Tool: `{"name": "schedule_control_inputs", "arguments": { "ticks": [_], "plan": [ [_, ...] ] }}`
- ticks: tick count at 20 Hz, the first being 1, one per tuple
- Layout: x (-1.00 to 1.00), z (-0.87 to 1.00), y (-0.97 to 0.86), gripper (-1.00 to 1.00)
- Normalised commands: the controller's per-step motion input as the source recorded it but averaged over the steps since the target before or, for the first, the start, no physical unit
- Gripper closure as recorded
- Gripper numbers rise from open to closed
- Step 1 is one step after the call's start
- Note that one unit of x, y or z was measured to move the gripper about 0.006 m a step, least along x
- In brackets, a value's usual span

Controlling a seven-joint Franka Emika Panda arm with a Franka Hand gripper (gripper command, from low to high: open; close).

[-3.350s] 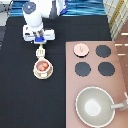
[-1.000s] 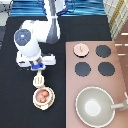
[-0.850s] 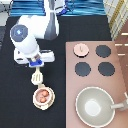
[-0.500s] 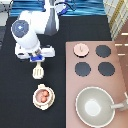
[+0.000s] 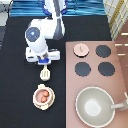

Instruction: Take the lid off the pot, put the pot on the plate, and use the tool to push the pot to the front of the table.

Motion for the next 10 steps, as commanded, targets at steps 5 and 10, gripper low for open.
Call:
{"name": "schedule_control_inputs", "arguments": {
  "ticks": [5,10],
  "plan": [
    [1.0,0.1,-0.09,1.0],
    [1.0,0.41,-0.05,1.0]
  ]
}}
